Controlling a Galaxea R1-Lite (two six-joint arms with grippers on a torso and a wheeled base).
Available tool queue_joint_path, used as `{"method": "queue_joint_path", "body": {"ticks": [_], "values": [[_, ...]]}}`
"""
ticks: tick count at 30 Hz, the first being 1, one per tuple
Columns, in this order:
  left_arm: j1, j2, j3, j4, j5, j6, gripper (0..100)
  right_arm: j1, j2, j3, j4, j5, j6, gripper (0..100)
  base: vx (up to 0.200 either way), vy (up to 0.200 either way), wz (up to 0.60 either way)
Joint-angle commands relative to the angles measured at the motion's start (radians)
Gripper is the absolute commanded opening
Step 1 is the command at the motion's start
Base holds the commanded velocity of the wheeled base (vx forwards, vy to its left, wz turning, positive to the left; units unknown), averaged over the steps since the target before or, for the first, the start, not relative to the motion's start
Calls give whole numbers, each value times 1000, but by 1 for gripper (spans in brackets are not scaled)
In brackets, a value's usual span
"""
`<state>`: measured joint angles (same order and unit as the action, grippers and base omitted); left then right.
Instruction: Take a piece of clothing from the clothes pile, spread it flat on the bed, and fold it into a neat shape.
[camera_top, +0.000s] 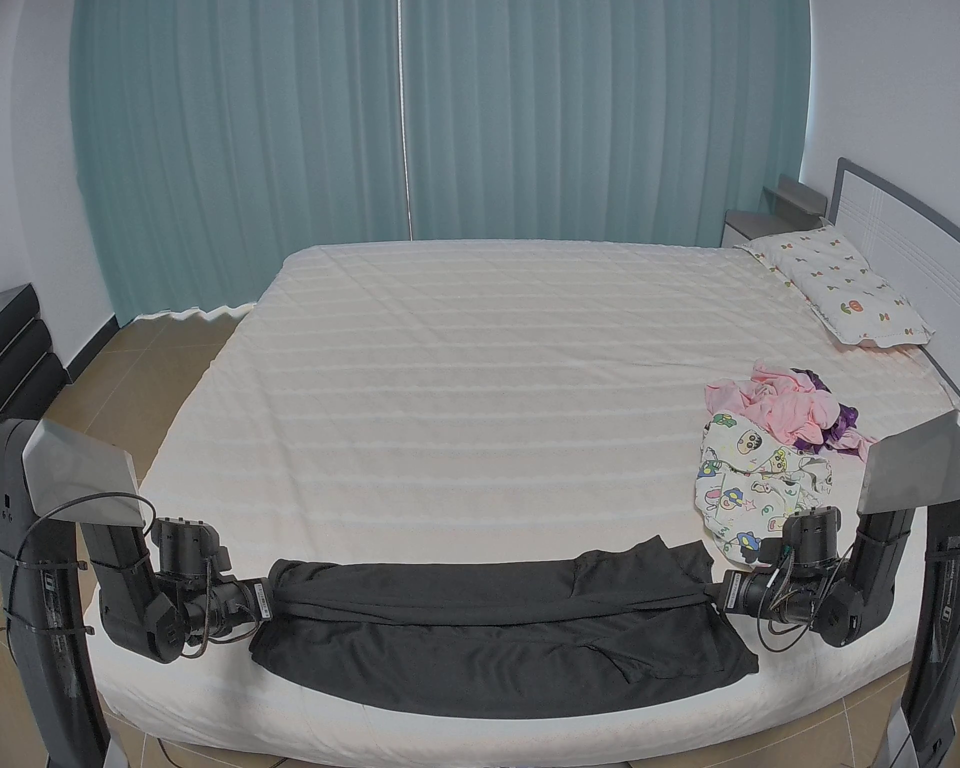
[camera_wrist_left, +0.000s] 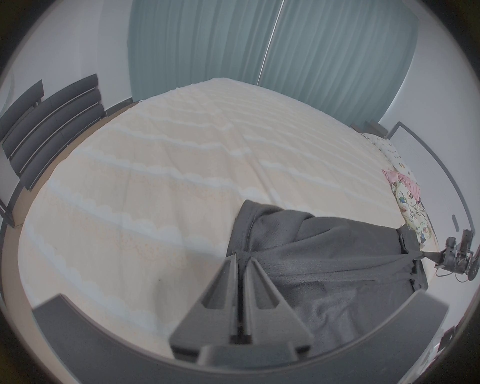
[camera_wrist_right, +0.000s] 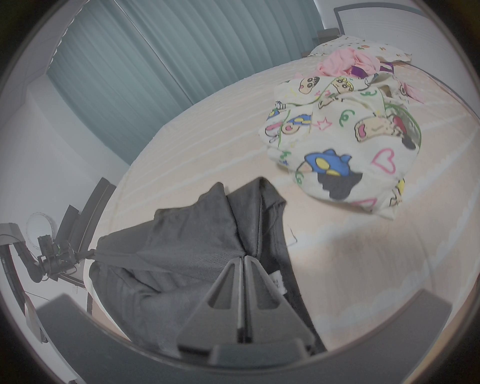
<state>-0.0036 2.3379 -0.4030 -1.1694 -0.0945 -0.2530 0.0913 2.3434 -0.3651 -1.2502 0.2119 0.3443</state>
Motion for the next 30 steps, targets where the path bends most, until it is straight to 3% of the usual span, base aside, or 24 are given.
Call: {"method": "queue_joint_path", "body": {"ticks": [1, 9, 12, 18, 24, 27, 30], "values": [[-6, 34, 7, 0, -1, -3, 100, 10, 62, 41, -55, 1, 5, 100, 0, 0, 0], [-4, 21, 38, -6, -2, -14, 100, -2, 5, 75, -169, 9, 56, 100, 0, 0, 0], [19, 1, 64, -70, -28, -143, 100, -35, -64, 32, -167, 35, 131, 100, 0, 0, 0], [57, -98, 24, -79, -76, -330, 100, 16, -13, -25, -176, 87, 254, 100, 0, 0, 0], [53, -178, -109, 53, -85, -493, 100, 54, 82, -113, -163, 89, 269, 100, 0, 0, 0], [7, -187, -206, 148, -80, -632, 100, 70, 134, -164, -150, 89, 266, 100, 0, 0, 0], [-29, -172, -244, 149, -74, -686, 100, 70, 148, -202, -117, 89, 265, 100, 0, 0, 0]]}}
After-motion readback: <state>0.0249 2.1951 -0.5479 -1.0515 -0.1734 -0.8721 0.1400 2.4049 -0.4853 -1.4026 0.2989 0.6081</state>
